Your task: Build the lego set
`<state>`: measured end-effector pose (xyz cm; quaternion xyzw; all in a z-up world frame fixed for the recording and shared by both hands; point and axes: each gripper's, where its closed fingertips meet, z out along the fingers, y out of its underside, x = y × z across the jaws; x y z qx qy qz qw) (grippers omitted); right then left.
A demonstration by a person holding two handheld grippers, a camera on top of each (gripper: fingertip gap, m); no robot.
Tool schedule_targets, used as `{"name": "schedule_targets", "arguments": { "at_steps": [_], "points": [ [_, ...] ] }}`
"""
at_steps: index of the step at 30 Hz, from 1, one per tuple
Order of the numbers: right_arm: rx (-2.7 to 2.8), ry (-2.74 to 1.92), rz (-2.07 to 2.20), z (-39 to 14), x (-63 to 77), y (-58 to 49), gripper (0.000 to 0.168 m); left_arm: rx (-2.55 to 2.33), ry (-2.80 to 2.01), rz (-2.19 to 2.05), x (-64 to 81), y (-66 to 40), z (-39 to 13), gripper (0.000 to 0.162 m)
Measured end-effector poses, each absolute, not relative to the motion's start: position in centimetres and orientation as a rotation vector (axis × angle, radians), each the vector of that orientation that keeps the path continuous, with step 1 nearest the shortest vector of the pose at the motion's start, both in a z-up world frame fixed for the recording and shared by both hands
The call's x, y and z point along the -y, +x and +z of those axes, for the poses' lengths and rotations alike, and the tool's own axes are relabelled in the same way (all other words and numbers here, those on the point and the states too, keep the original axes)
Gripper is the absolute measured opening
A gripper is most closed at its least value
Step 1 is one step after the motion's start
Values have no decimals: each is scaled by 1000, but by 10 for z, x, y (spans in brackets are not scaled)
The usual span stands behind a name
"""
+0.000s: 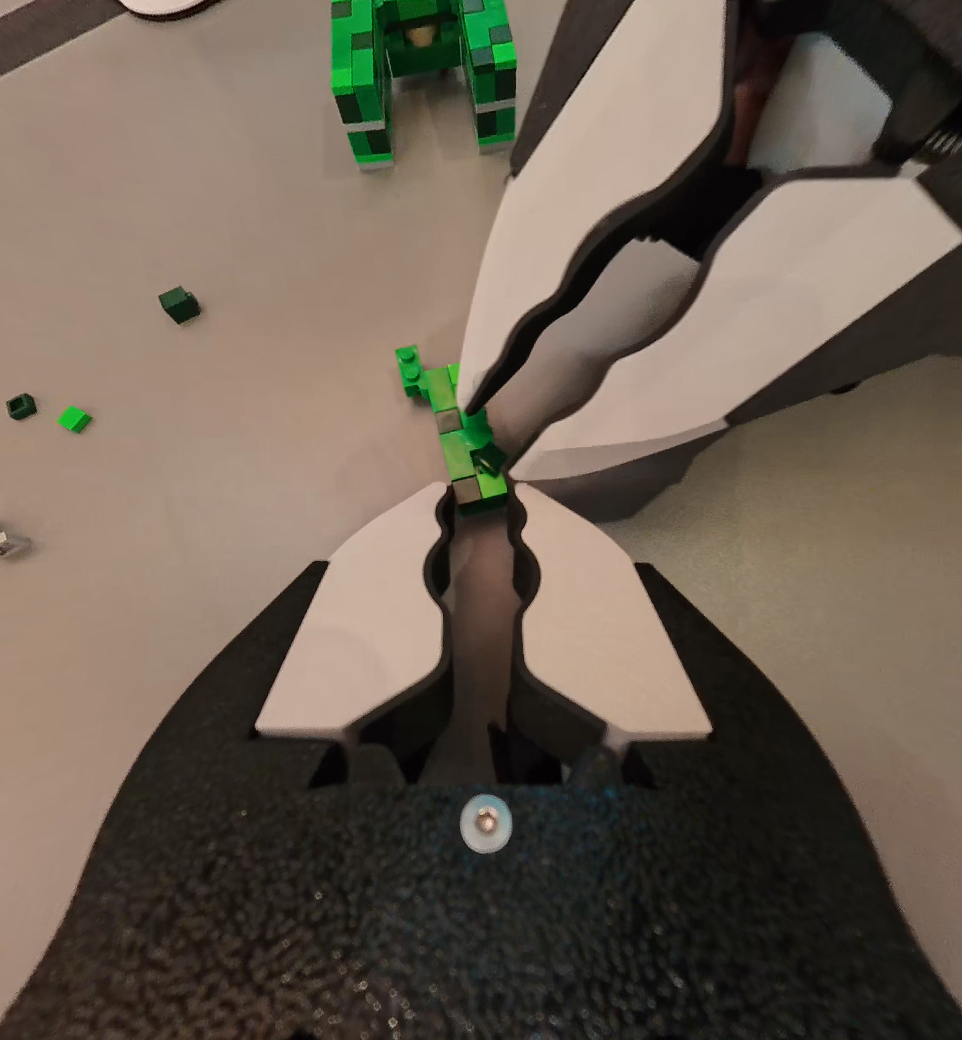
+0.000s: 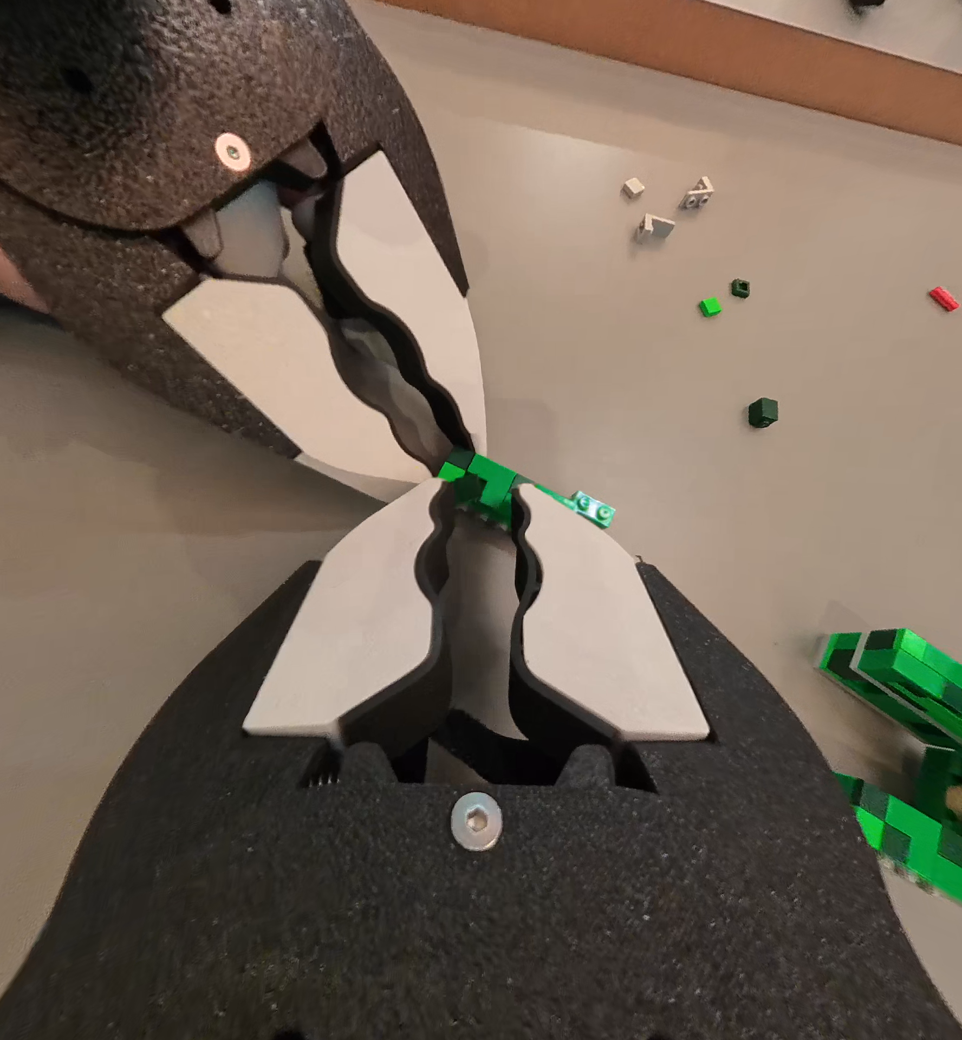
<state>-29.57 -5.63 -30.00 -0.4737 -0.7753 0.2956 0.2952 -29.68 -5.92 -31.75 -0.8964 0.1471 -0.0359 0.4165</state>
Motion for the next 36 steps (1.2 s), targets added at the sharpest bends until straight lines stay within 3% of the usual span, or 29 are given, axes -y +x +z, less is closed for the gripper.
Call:
{"name": "schedule_targets", "arguments": {
  "at_steps": [12,36],
  "points": [
    [2111,-1016,800,-296,72,-288,14,-365,-2253,-103,59,-297,-318,17],
    [2124,-1116,747,-305,64,-289,4,-426,-2247,-159,61,-296,-318,17]
  ]
}}
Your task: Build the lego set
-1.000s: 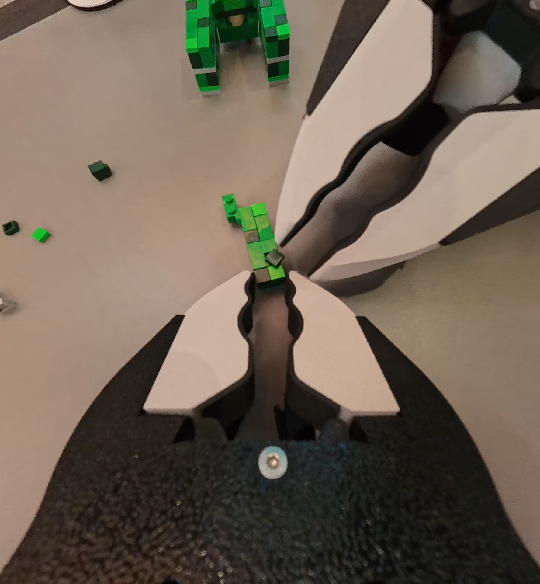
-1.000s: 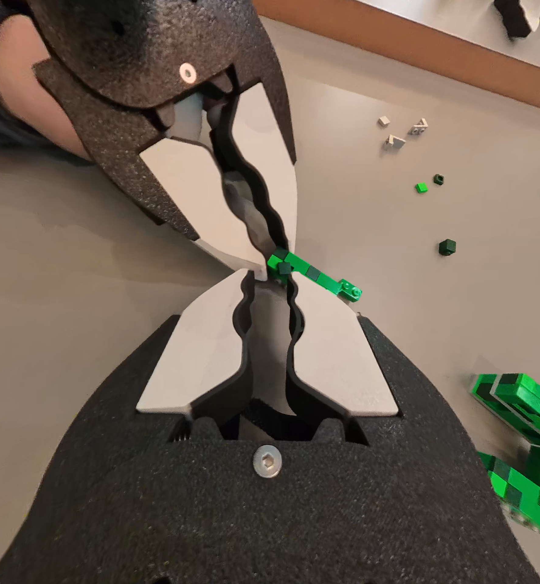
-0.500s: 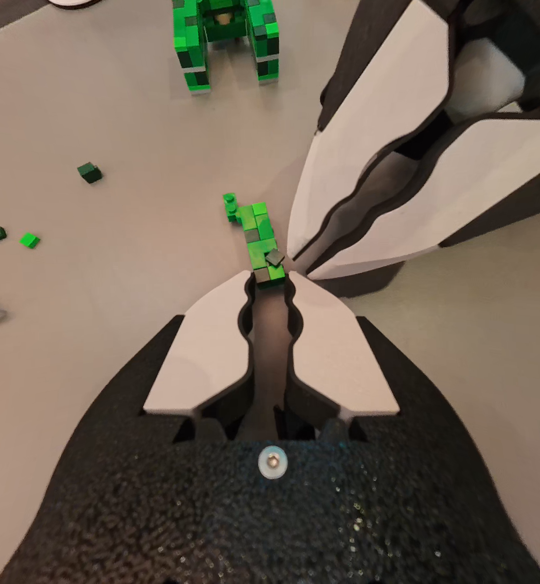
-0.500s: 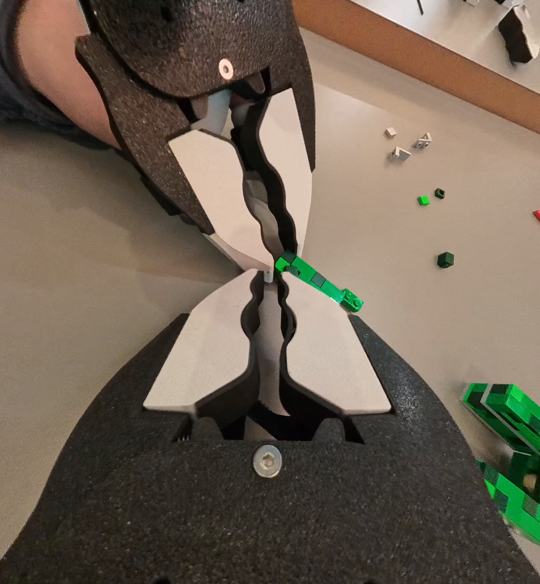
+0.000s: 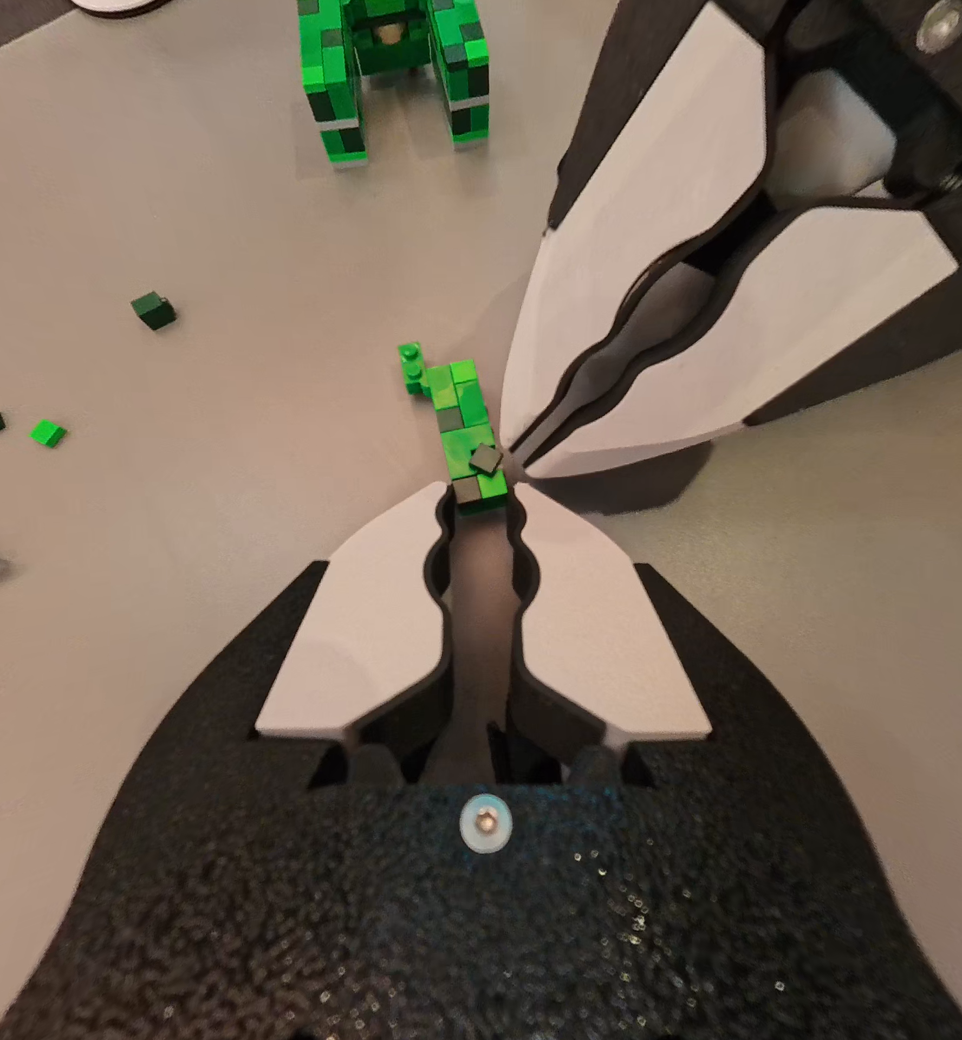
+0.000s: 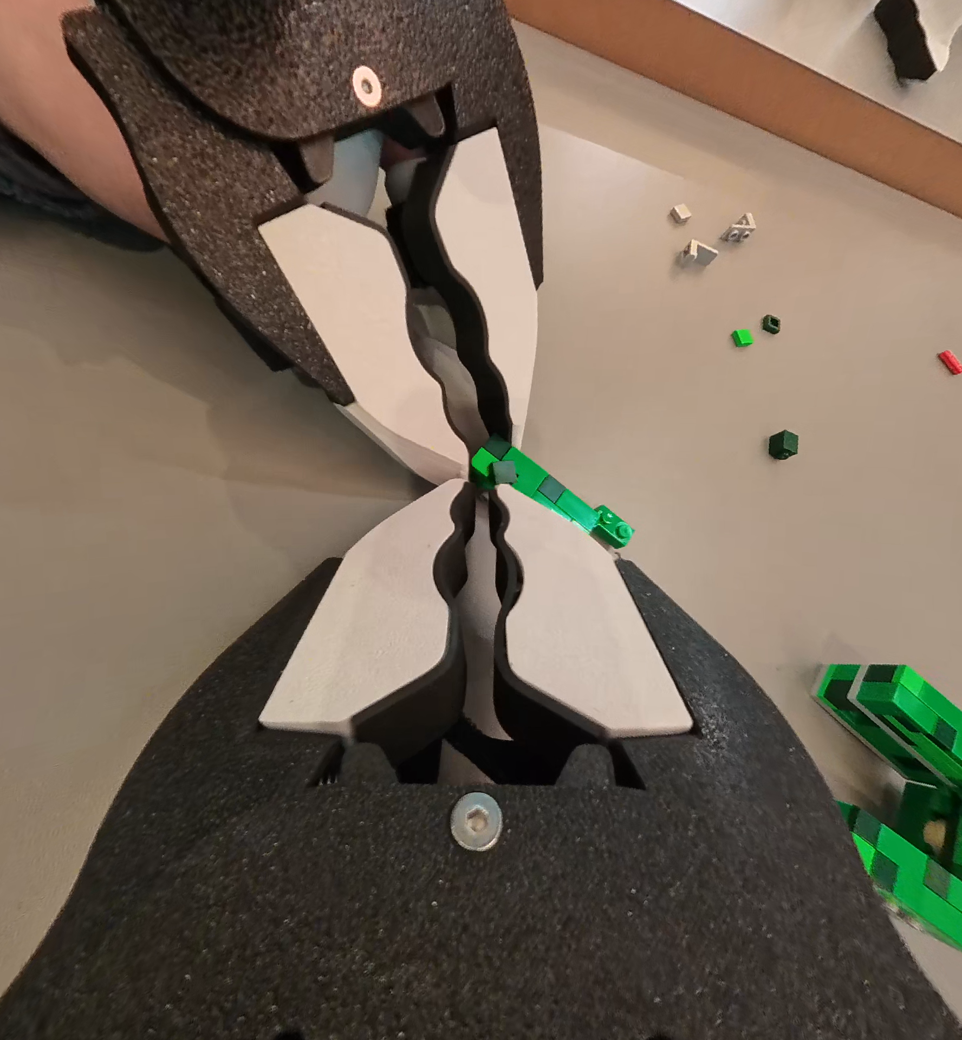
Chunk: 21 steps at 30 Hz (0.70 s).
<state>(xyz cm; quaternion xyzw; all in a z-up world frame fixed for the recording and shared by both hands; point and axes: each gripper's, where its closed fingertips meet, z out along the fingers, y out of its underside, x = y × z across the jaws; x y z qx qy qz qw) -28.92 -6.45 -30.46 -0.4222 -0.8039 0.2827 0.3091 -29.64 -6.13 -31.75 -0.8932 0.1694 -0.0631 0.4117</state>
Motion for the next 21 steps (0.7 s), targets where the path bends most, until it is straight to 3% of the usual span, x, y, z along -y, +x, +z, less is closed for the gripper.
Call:
{"name": "schedule_targets", "arguments": {
  "at_steps": [21],
  "points": [
    [2125,-1052,740,-299,66,-289,4,-439,-2247,-177,62,-296,-318,17]
  ]
}}
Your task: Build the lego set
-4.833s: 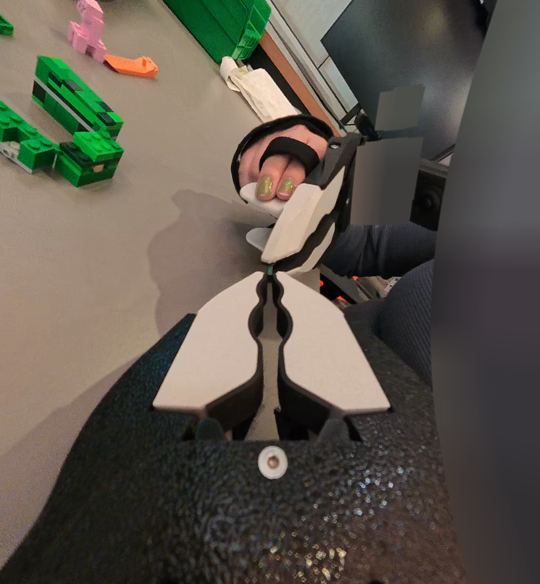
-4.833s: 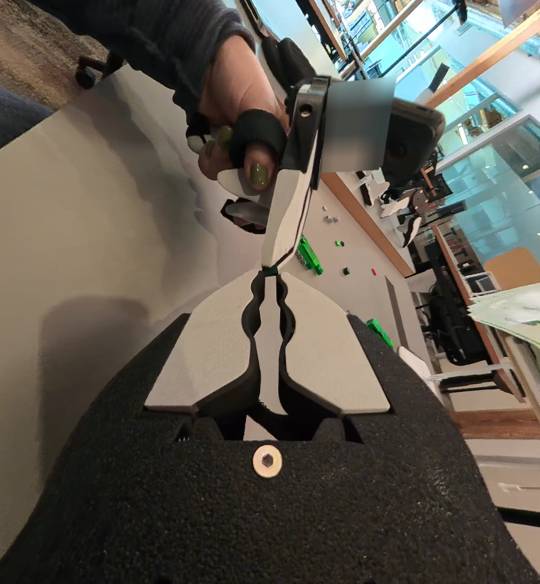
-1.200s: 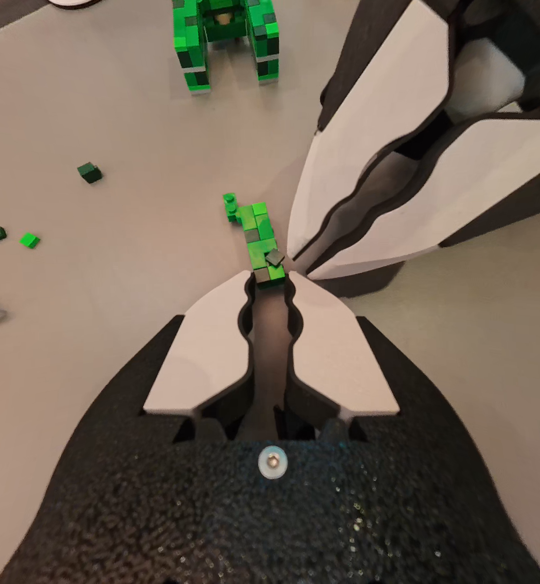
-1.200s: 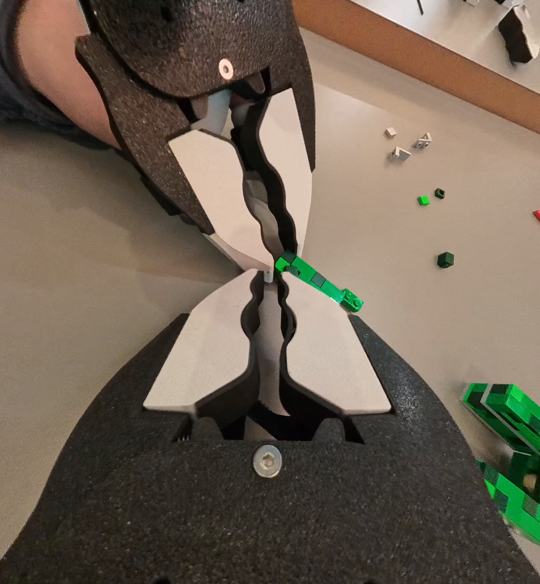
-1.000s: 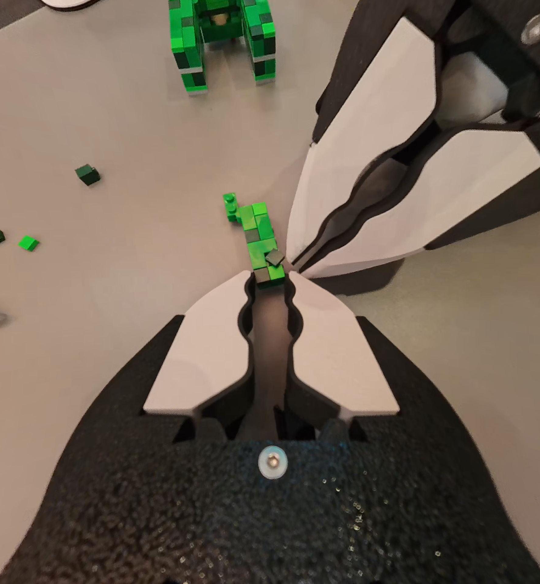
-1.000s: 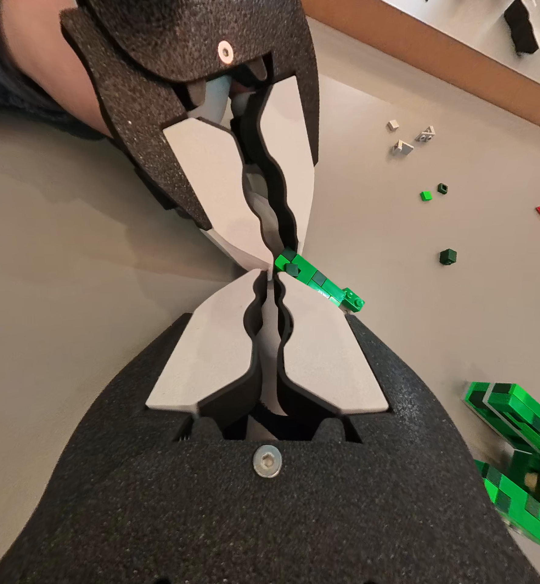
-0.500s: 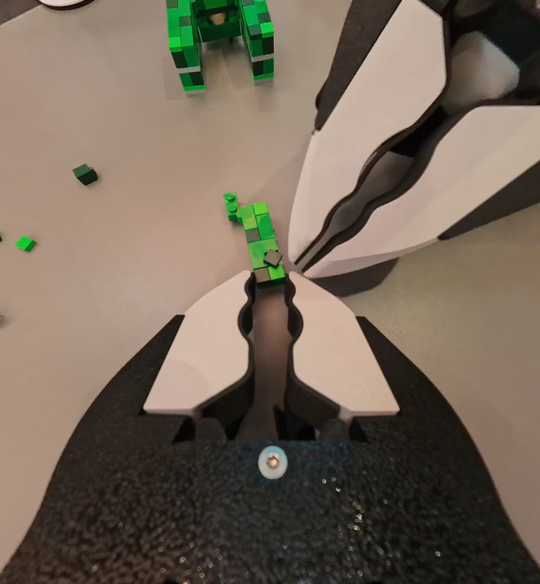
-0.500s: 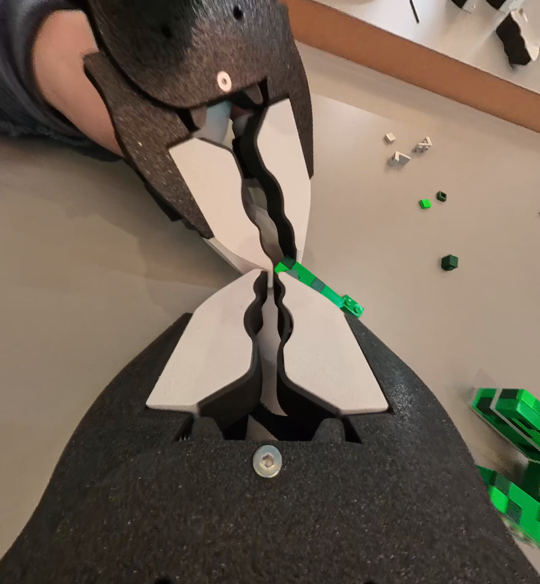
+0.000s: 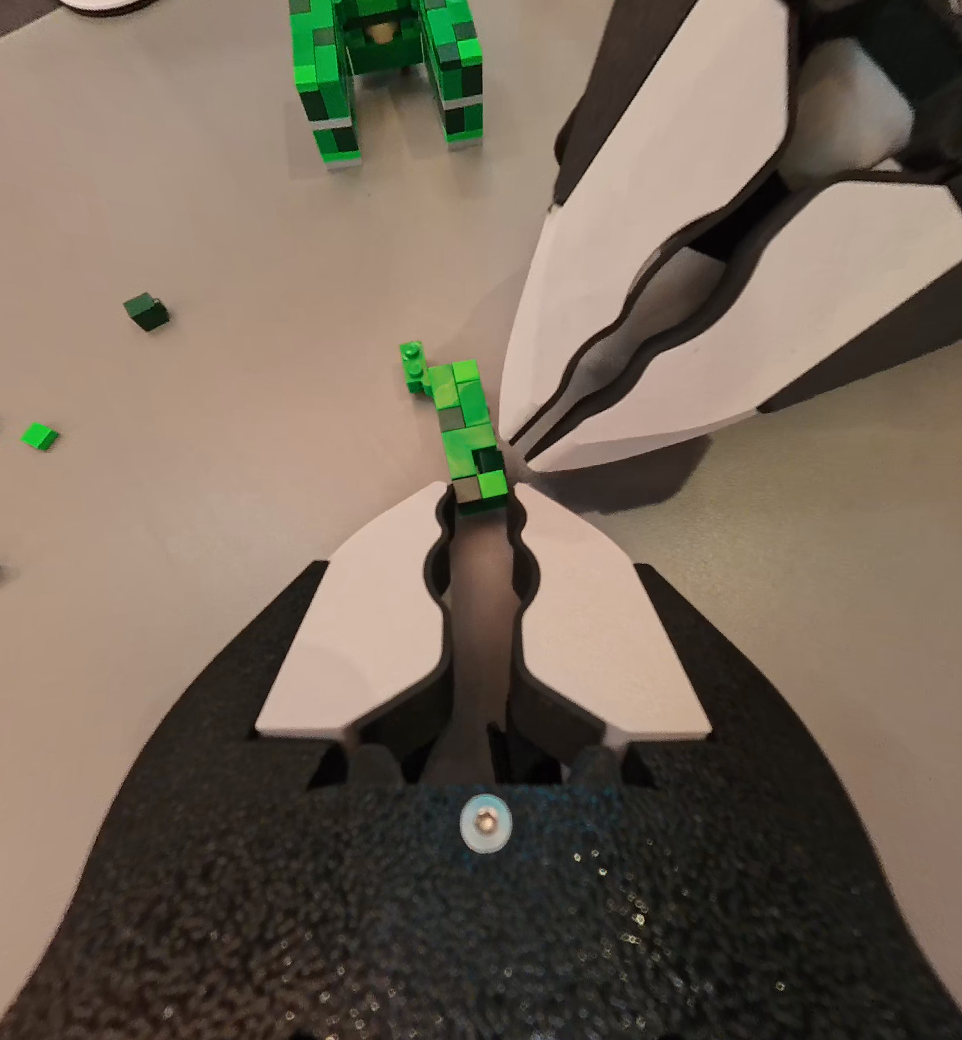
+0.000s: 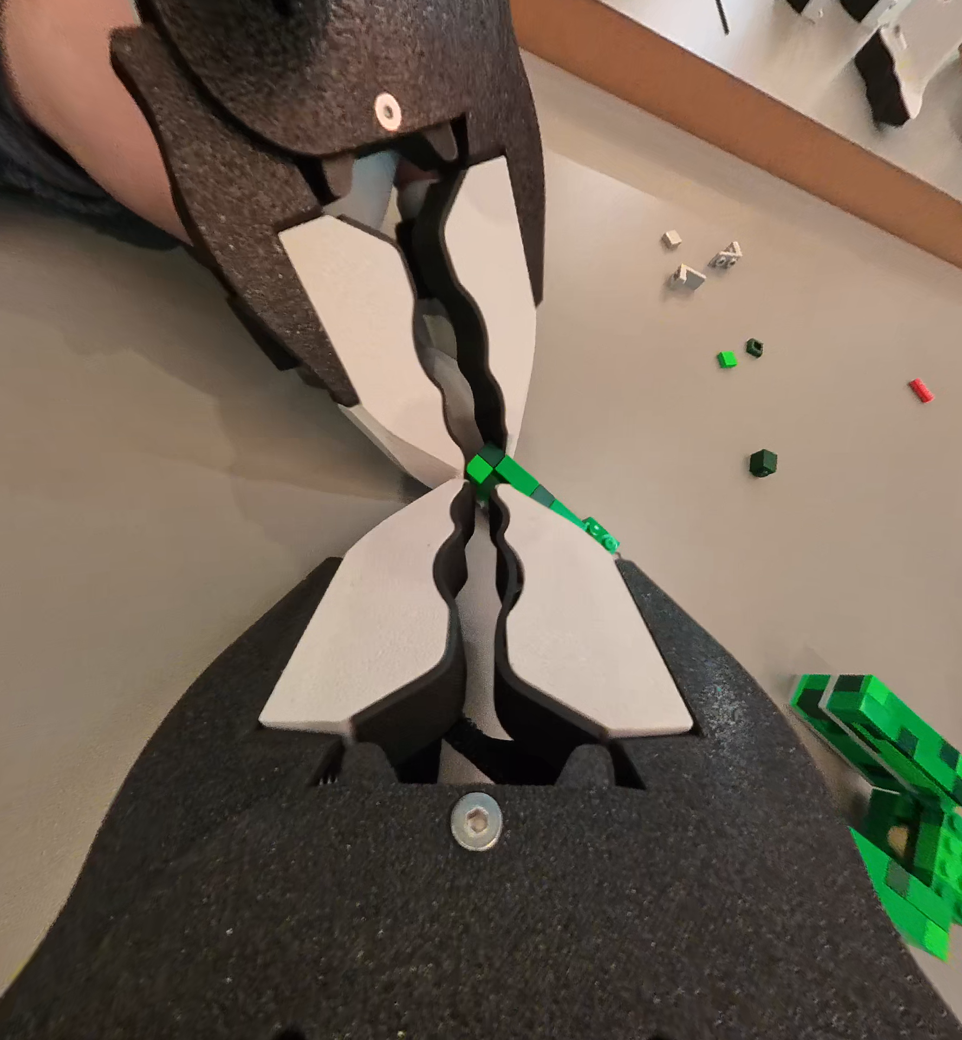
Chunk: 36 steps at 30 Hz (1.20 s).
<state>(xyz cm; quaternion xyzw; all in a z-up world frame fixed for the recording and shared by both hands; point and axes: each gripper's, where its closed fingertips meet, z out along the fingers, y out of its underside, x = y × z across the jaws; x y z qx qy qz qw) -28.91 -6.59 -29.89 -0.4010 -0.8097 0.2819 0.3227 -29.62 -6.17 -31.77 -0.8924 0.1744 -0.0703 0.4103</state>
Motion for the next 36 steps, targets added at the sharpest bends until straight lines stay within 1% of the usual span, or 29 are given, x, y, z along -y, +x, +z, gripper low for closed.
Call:
{"name": "schedule_targets", "arguments": {
  "at_steps": [5,10,16,21,26,30,36],
  "points": [
    [2121,-960,680,-297,67,-289,8,-439,-2249,-192,62,-296,-318,17],
    [2101,-802,556,-294,66,-286,28,-402,-2258,-284,62,-296,-317,17],
    [2108,-580,330,-306,72,-285,25,-349,-2261,-430,63,-295,-315,17],
    [2037,-491,225,-302,67,-290,25,-264,-2219,-657,66,-293,-307,17],
    [1965,-432,219,-291,68,-293,26,-190,-2154,-831,68,-294,-297,16],
    [1959,-415,245,-290,73,-293,24,-198,-2158,-840,68,-293,-297,16],
    [1990,-531,392,-291,78,-293,22,-211,-2146,-840,69,-292,-296,16]
  ]
}}
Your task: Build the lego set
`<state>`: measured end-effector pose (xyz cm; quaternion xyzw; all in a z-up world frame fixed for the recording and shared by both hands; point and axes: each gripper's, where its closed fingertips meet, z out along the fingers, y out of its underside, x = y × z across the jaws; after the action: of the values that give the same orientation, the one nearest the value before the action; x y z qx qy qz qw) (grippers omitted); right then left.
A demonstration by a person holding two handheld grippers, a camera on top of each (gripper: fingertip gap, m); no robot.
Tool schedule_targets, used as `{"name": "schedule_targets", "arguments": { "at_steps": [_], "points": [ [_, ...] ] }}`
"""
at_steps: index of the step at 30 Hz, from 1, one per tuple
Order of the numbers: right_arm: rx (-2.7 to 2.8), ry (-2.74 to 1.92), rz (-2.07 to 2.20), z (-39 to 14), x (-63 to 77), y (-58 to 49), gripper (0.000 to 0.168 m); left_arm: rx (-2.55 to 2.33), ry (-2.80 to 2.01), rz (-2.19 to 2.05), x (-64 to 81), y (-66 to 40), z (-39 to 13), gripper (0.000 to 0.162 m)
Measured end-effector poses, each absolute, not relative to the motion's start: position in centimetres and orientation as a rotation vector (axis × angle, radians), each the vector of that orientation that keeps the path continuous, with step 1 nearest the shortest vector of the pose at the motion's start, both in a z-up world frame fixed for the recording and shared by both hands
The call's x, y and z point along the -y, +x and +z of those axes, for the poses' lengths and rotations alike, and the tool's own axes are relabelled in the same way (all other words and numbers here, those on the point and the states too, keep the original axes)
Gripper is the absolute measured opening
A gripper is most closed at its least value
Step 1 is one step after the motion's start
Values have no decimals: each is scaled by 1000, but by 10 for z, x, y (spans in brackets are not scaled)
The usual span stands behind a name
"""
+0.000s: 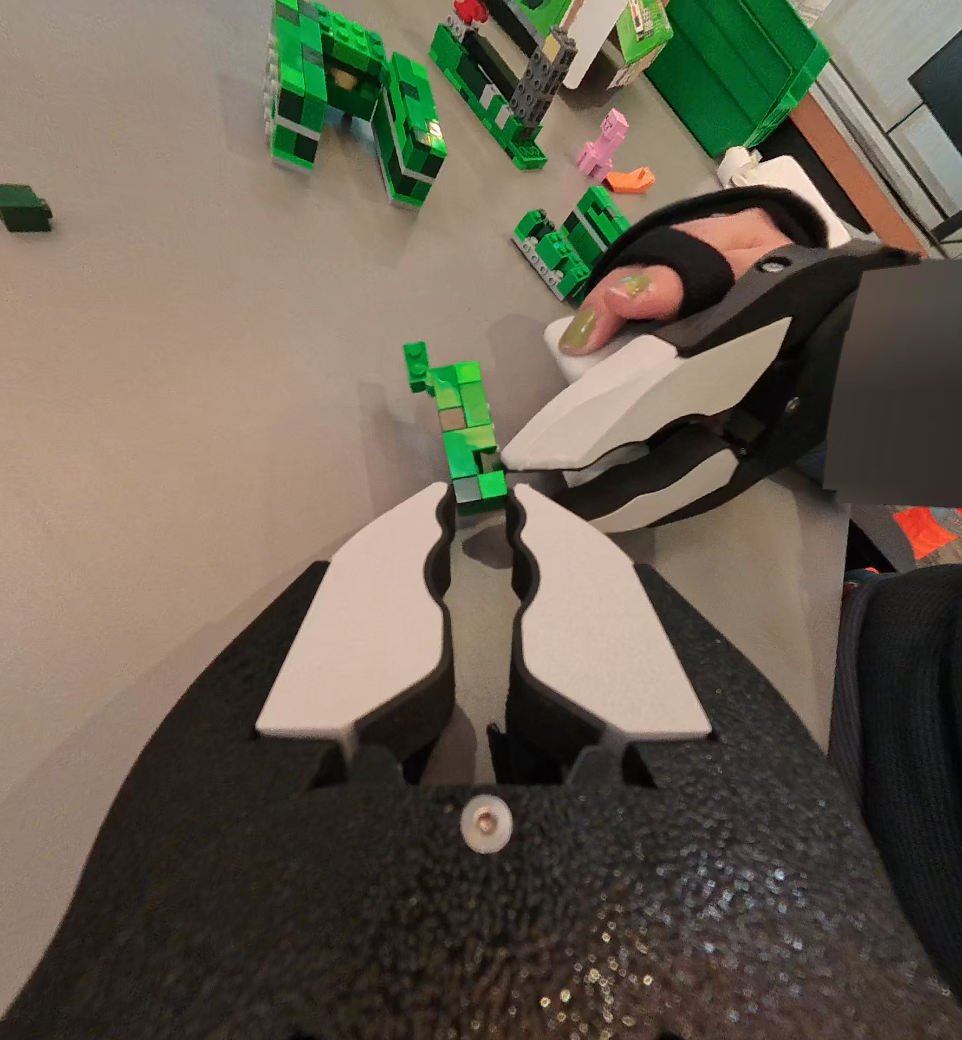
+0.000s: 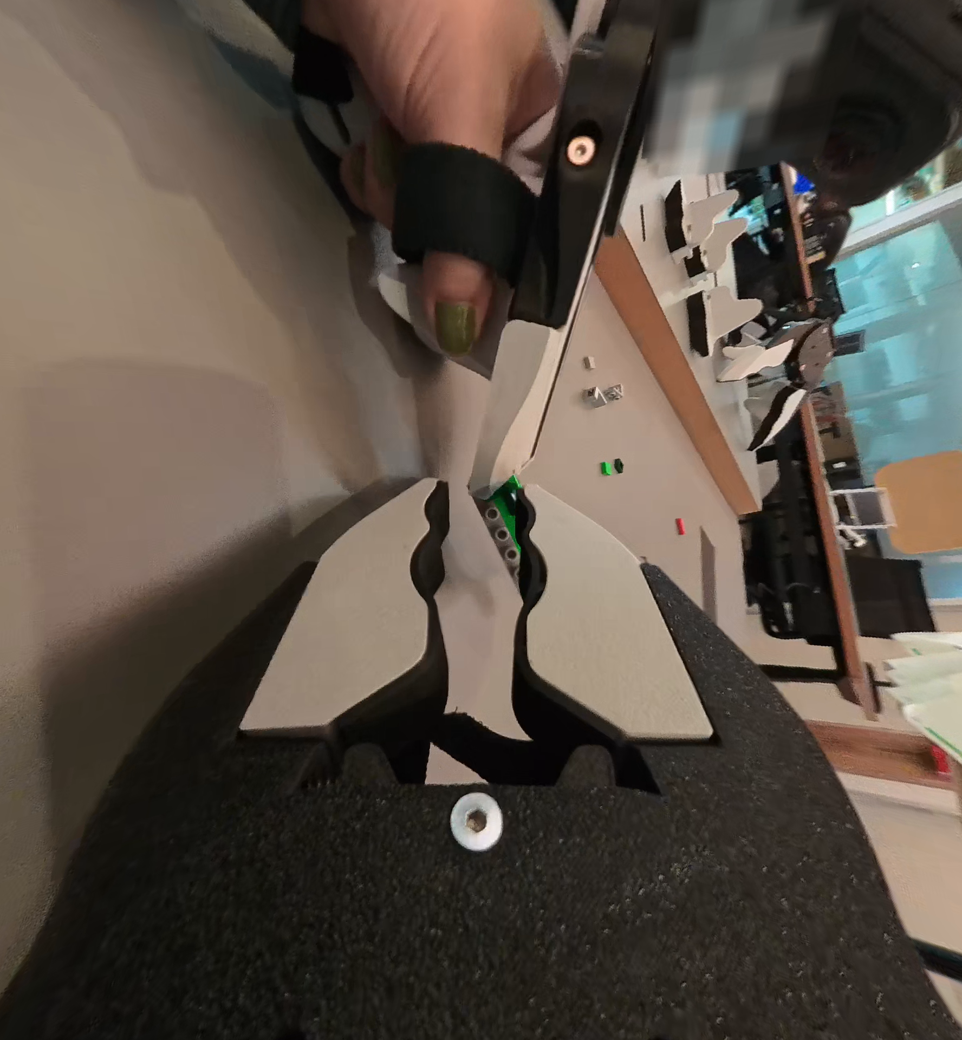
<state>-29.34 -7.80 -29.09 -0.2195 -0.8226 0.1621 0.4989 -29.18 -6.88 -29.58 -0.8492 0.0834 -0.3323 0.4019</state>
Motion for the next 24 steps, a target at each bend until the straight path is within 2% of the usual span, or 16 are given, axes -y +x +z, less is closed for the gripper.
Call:
{"name": "schedule_targets", "arguments": {
  "at_steps": [14,19,24],
  "points": [
    [1970,-781,582,-286,82,-297,25,-223,-2114,-817,70,-293,-292,16],
    [1975,-875,592,-289,84,-299,36,-200,-2104,-840,70,-292,-291,16],
    [1966,-905,624,-287,84,-299,32,-191,-2096,-863,70,-291,-290,16]
  ]
}}
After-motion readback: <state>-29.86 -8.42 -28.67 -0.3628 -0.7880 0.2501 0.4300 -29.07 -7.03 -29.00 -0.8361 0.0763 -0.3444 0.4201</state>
